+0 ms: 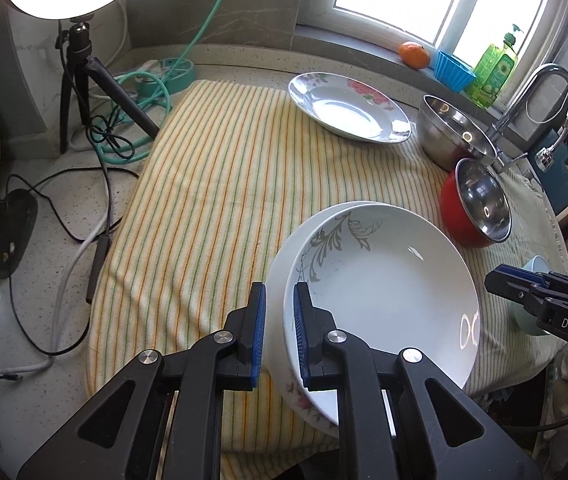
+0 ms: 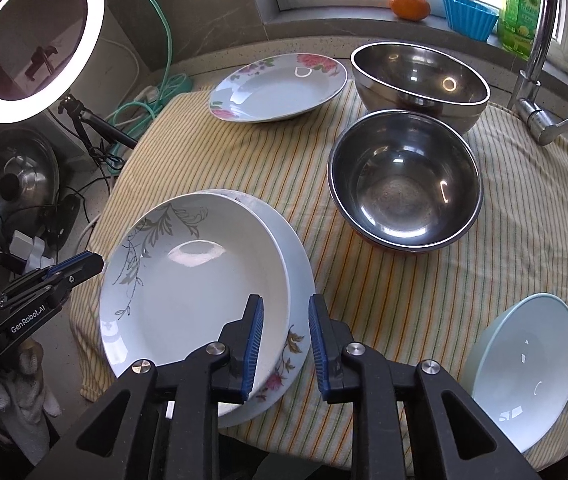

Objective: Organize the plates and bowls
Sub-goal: 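Lower the held plate stack onto the cloth beside the steel bowls, then open both grippers to release the plate stack and lift away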

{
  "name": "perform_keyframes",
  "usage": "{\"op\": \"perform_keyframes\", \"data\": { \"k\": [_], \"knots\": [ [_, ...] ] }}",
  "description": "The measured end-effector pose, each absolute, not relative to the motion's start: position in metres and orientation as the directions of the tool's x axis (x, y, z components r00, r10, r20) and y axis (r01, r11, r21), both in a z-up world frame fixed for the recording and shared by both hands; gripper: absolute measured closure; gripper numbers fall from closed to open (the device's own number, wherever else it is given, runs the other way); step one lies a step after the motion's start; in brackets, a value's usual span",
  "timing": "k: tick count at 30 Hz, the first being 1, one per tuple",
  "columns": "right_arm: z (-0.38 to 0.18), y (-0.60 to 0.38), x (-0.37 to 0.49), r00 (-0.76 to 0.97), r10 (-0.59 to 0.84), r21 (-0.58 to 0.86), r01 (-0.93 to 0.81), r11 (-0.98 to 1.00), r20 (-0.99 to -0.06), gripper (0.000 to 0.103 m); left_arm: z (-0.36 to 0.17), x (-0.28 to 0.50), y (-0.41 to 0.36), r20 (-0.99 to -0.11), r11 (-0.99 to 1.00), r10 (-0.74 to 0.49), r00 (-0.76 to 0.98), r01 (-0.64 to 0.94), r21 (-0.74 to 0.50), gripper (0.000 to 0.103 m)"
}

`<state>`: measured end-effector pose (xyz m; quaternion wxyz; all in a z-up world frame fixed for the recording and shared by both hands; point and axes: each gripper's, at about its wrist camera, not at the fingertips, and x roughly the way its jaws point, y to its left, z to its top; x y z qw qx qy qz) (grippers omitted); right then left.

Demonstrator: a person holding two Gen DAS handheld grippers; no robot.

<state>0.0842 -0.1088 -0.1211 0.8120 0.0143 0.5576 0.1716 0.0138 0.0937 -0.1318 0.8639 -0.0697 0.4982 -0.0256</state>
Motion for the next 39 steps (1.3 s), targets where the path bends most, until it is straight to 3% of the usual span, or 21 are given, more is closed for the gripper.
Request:
{"op": "perform_keyframes", "data": {
  "k": [5, 28, 39],
  "knots": [
    [-0.110, -0.106, 0.084, 0.339, 0.309, 0.216, -0.285, 0.934, -0.888, 0.072, -0.124, 0.016, 0.094, -0.848, 0.989, -0.113, 0.518, -0.024, -0.147, 0.091],
    [-0.076, -0.107, 0.108, 0.368, 0.345, 0.241, -0.300, 0.923, -0.863, 0.068, -0.096, 0.022, 0.086, -0.820, 0.974, -0.139, 0.555, -0.075, -0.216, 0.091],
    [-0.049, -0.093, 0.128, 0.361, 0.393, 0.235, -0.409, 0.882, -0.846, 0.068, -0.082, 0.028, 0.074, -0.806, 0.969, -0.114, 0.581, -0.112, -0.218, 0.090]
  ]
}}
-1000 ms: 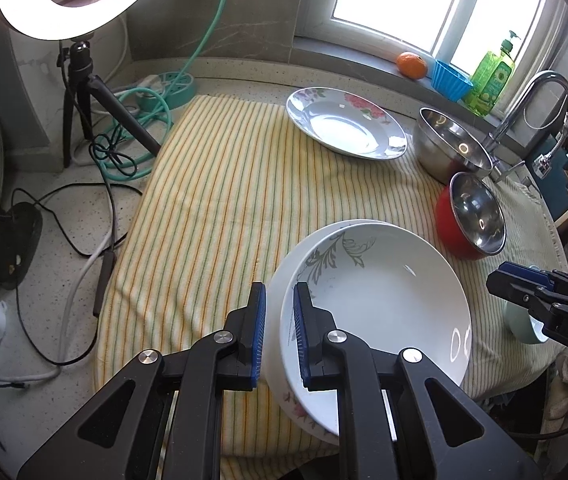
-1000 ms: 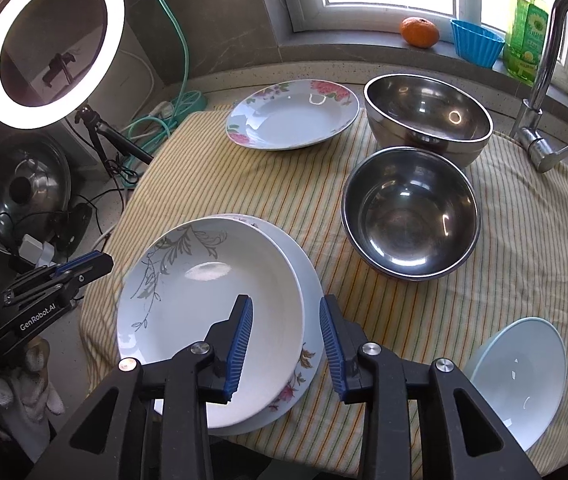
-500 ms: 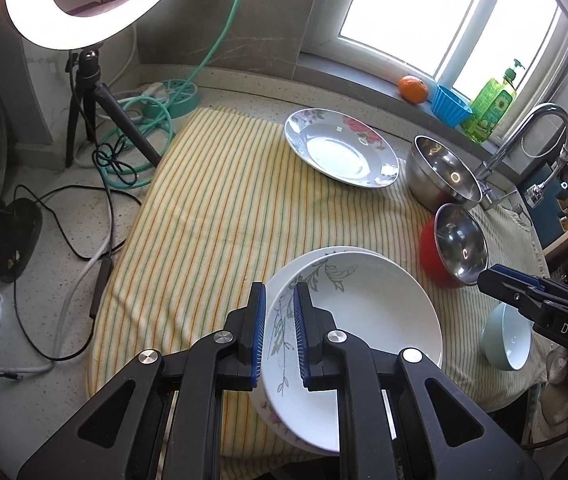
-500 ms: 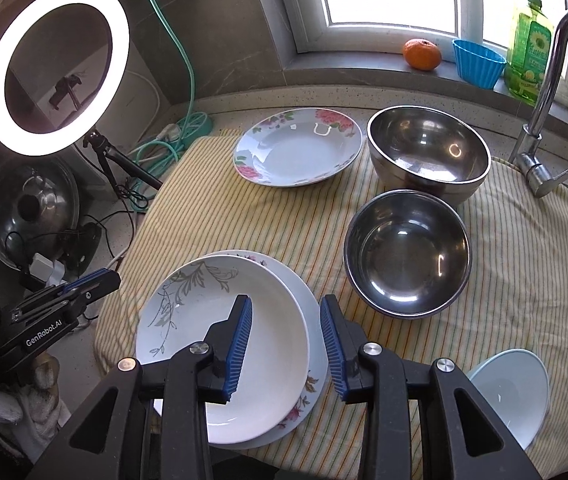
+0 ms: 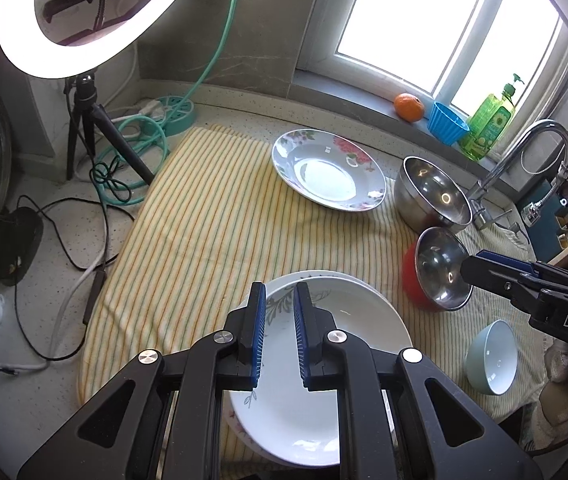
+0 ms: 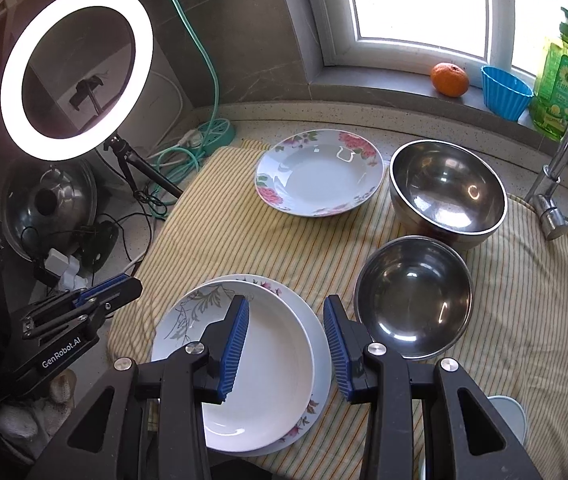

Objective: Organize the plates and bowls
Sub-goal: 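Open both grippers to release the plate stack and lift away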

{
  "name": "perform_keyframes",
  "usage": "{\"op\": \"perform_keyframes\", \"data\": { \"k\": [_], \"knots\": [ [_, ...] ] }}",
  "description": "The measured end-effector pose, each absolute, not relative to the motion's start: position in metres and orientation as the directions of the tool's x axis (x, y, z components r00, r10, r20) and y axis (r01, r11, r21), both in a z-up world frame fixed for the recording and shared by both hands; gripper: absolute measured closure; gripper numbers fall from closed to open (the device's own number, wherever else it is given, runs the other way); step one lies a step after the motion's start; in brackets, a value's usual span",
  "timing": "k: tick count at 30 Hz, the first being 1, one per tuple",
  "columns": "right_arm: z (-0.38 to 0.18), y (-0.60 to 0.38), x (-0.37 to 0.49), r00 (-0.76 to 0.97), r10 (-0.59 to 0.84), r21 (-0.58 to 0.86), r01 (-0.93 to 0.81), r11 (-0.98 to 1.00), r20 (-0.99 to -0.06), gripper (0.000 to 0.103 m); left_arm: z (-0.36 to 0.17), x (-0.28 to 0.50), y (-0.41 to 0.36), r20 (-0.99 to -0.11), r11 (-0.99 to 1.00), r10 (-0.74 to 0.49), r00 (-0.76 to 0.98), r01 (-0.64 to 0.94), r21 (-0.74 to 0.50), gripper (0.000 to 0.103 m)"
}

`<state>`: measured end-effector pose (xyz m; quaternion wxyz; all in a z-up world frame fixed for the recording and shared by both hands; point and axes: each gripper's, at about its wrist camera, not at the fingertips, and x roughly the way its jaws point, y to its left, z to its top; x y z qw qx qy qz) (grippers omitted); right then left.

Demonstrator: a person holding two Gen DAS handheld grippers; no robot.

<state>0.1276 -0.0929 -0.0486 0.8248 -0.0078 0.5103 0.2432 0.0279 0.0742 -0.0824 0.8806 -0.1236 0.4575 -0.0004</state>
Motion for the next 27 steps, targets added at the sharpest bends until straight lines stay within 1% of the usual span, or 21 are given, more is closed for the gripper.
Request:
{"op": "perform_keyframes", "data": {
  "k": [9, 17, 22, 27],
  "knots": [
    [-0.036, -0.080, 0.156, 0.339, 0.426, 0.241, -0.471, 0.849, -0.839, 0.068, -0.078, 0.033, 0.082, -0.800, 0.962, -0.083, 0.594, -0.161, -0.220, 0.091],
    [-0.030, -0.069, 0.194, 0.288, 0.454, 0.279, -0.488, 0.827, -0.843, 0.068, -0.083, 0.048, 0.091, -0.802, 0.936, -0.119, 0.585, -0.204, -0.287, 0.090],
    [-0.025, -0.066, 0.229, 0.257, 0.473, 0.329, -0.450, 0.830, -0.843, 0.068, -0.088, 0.061, 0.084, -0.806, 0.934, -0.135, 0.577, -0.198, -0.298, 0.091],
    [-0.025, -0.064, 0.257, 0.254, 0.467, 0.334, -0.430, 0.839, -0.847, 0.068, -0.091, 0.080, 0.087, -0.808, 0.931, -0.152, 0.569, -0.192, -0.310, 0.091]
  ]
}}
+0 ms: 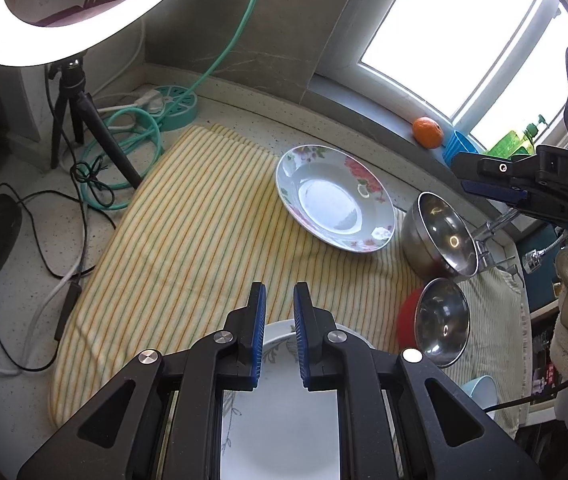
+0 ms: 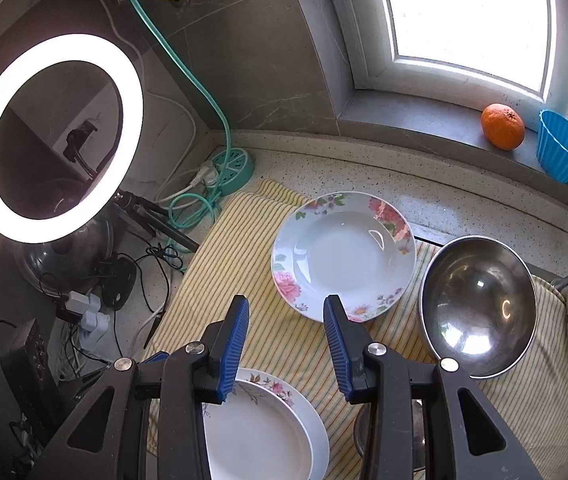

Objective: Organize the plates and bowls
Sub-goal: 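Open both grippers to release the plate stack and lift away, then move both grippers to the rim of the shallow pink-flower plate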

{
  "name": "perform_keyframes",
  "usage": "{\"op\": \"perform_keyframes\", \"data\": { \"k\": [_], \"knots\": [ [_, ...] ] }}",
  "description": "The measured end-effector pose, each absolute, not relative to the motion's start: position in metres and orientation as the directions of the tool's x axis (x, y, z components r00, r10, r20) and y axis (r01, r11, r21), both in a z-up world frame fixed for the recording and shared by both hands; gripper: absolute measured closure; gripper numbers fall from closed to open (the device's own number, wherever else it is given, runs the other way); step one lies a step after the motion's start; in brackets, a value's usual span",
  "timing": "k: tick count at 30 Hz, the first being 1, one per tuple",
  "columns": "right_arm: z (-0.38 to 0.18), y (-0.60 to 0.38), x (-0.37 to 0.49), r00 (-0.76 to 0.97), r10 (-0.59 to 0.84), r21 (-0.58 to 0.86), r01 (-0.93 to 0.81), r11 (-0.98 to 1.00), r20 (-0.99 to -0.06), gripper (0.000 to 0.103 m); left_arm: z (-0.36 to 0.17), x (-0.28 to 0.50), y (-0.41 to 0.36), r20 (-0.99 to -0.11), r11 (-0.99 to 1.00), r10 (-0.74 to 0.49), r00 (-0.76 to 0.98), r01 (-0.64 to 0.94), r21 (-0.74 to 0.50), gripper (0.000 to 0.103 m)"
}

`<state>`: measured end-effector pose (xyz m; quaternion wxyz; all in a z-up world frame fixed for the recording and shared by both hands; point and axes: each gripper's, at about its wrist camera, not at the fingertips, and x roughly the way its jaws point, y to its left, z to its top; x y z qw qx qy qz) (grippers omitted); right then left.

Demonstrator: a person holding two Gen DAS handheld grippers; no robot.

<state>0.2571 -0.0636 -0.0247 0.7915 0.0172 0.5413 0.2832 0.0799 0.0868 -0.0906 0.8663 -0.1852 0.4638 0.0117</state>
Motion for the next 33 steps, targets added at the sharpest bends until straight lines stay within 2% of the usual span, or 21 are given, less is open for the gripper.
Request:
{"op": "perform_keyframes", "data": {
  "k": [11, 33],
  "knots": [
    [-0.060, -0.060, 0.328, 0.189, 0.437, 0.357, -0.346, 0.868, -0.879, 0.068, -0.105, 0.124, 0.091, -0.812, 0.898, -0.211, 0.545, -0.220, -0.381, 0.091],
    [-0.133, -0.073, 0.401, 0.072, 0.386, 0.334, -0.374, 0.865, -0.920, 0.068, -0.149, 0.172, 0.085, -0.845, 0.840, -0.250, 0.473, -0.328, -0.432, 0.091]
  ]
}}
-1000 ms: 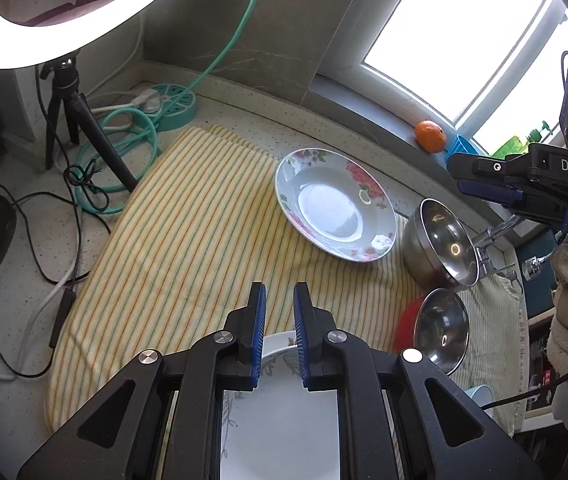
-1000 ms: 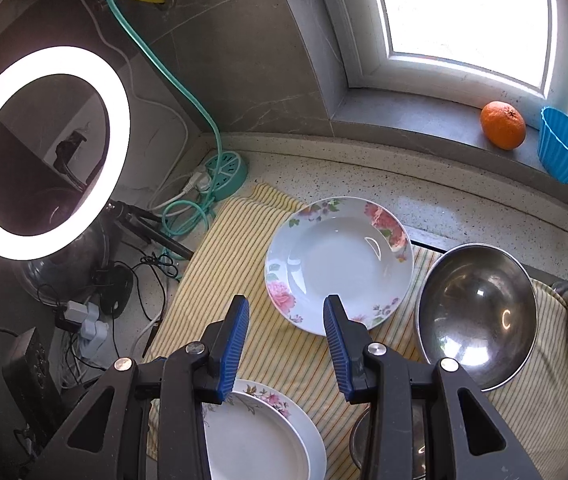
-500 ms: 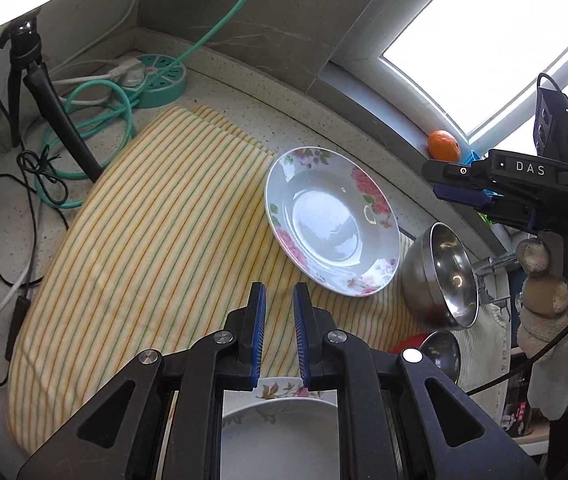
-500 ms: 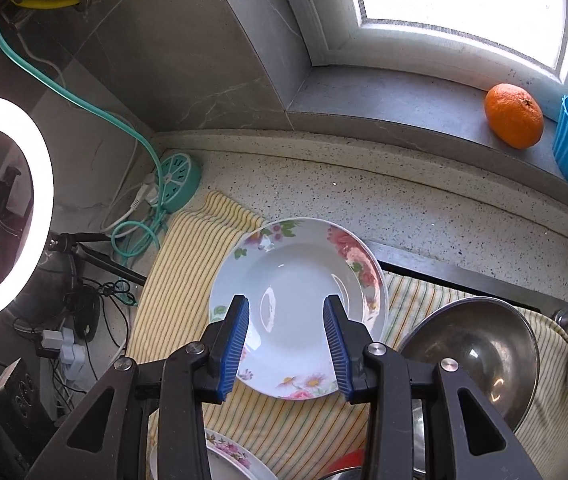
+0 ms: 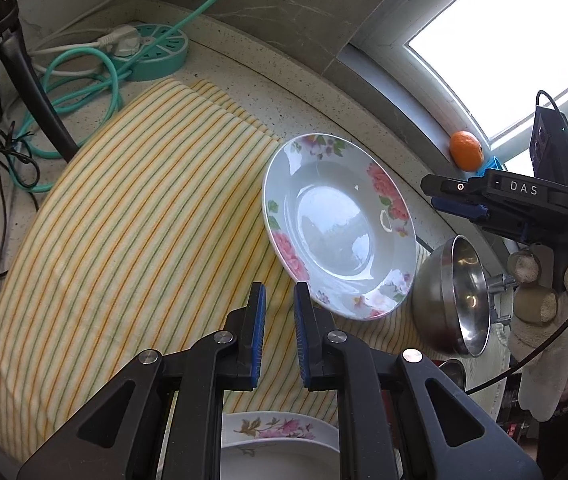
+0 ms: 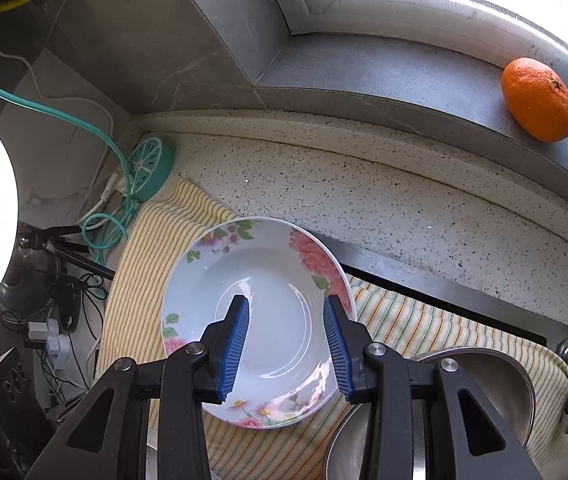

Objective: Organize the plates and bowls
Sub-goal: 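Move both grippers to the rim of the shallow pink-flower plate, then close both grippers on the rim of the shallow pink-flower plate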

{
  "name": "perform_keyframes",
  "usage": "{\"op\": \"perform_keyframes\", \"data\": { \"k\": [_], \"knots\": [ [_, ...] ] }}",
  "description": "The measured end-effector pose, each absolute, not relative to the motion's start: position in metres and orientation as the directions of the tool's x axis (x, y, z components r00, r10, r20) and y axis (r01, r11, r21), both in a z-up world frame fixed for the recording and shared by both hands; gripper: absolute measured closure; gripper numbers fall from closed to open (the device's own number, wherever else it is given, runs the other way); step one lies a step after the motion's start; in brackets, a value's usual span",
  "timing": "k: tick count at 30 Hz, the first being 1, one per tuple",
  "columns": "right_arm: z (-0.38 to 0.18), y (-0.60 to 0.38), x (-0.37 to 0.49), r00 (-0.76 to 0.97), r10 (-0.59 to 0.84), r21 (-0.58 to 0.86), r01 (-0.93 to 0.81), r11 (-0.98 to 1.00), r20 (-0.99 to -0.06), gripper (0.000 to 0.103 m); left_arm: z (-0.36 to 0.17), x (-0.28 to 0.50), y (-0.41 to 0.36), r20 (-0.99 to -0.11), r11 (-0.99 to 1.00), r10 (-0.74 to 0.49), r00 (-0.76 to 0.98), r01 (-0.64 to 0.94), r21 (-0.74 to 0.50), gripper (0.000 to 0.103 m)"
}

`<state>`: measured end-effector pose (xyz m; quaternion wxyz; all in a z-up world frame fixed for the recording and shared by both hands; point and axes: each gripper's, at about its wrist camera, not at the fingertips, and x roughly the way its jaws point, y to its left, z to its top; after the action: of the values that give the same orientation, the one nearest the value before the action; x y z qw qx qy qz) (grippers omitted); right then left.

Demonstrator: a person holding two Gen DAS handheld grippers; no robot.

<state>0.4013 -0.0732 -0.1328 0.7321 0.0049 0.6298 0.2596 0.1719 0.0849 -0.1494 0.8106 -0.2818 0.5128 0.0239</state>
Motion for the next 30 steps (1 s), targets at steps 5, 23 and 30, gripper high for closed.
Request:
{"op": "perform_keyframes", "data": {
  "k": [5, 23, 30],
  "knots": [
    [-0.146, -0.075, 0.412, 0.048, 0.382, 0.340, -0.365, 0.867, -0.923, 0.068, -0.156, 0.178, 0.085, -0.846, 0.824, -0.261, 0.465, -0.350, -0.447, 0.091],
    [-0.176, -0.082, 0.432, -0.013, 0.385, 0.370, -0.305, 0.877, -0.923, 0.079, -0.170, 0.202, 0.088, -0.858, 0.815, -0.261, 0.443, -0.375, -0.442, 0.091],
    [-0.179, -0.082, 0.433, -0.023, 0.388, 0.376, -0.300, 0.877, -0.922, 0.083, -0.174, 0.209, 0.086, -0.858, 0.814, -0.271, 0.436, -0.373, -0.446, 0.091]
  ]
}}
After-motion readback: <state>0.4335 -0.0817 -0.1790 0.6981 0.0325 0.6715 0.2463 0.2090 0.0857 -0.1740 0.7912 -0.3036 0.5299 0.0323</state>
